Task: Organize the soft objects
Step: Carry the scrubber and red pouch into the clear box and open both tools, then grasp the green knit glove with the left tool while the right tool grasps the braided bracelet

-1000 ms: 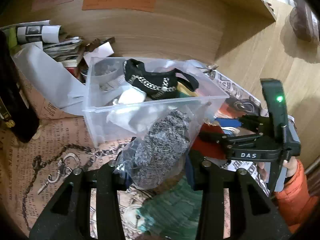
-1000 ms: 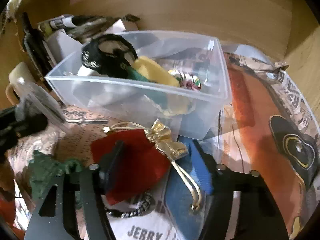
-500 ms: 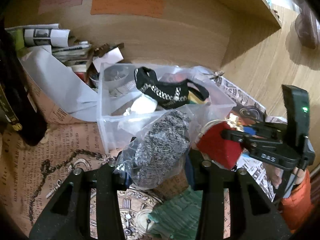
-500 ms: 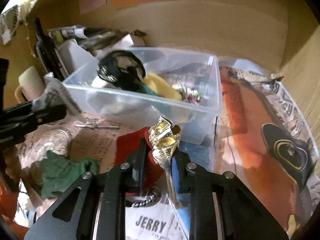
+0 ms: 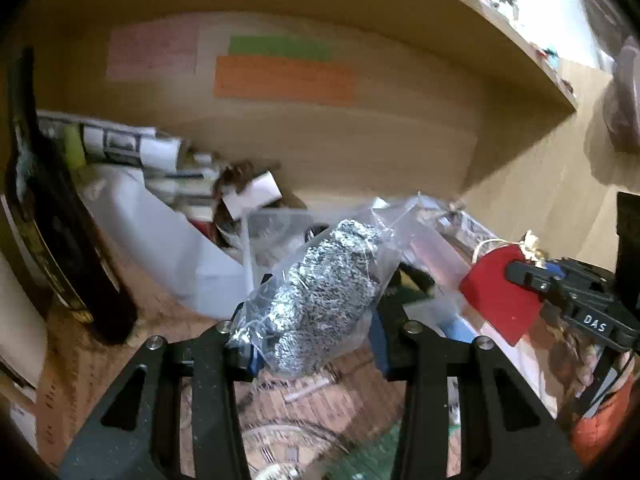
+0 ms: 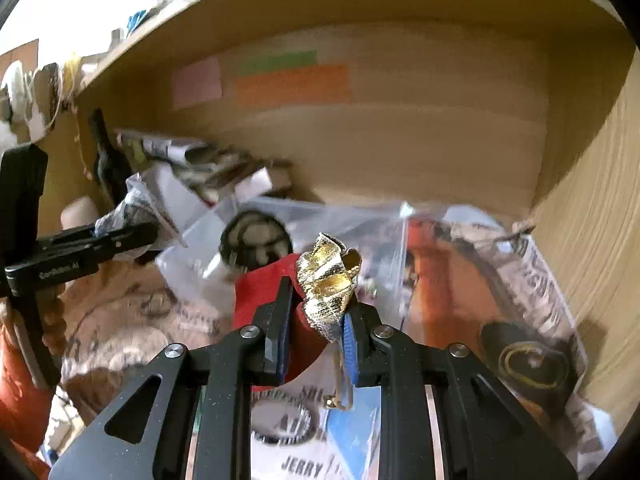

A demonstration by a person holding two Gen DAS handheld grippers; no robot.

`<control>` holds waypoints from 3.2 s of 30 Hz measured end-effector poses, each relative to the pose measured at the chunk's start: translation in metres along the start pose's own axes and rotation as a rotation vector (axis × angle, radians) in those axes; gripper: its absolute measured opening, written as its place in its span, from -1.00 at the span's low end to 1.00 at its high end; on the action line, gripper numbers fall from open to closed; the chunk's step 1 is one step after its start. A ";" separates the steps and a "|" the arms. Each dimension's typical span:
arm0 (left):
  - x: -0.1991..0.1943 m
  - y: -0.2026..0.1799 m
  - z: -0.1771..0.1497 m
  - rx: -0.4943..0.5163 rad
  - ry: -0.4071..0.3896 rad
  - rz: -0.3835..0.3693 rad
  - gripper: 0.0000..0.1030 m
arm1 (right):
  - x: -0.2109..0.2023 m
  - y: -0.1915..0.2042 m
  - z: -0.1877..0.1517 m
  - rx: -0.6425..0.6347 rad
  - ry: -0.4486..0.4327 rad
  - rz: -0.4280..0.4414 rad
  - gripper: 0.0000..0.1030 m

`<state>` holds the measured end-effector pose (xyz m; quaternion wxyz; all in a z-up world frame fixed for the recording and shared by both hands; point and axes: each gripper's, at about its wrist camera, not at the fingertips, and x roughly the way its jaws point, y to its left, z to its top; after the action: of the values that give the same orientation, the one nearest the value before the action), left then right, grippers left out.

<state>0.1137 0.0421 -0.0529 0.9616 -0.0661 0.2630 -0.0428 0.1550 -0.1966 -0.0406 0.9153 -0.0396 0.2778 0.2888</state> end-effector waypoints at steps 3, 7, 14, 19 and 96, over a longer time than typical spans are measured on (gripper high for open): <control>0.002 0.004 0.012 -0.004 -0.025 0.019 -0.20 | 0.001 0.000 0.010 -0.003 -0.034 -0.021 -0.63; 0.014 0.006 0.022 -0.010 -0.034 0.056 -0.19 | 0.009 -0.001 0.027 -0.025 -0.062 -0.059 -0.62; 0.048 0.010 0.031 -0.026 0.014 0.101 -0.19 | 0.037 0.002 0.041 -0.038 -0.042 -0.066 -0.62; 0.077 0.013 0.030 -0.041 0.064 0.114 -0.19 | 0.063 -0.001 0.041 -0.028 0.005 -0.055 -0.62; 0.026 -0.046 -0.125 0.063 0.317 -0.055 0.66 | 0.036 0.034 -0.094 0.011 0.283 0.048 0.46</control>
<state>0.0697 -0.0190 -0.1655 0.9082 -0.0354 0.4079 -0.0871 0.1149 -0.1719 -0.1356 0.8601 -0.0681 0.4066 0.3004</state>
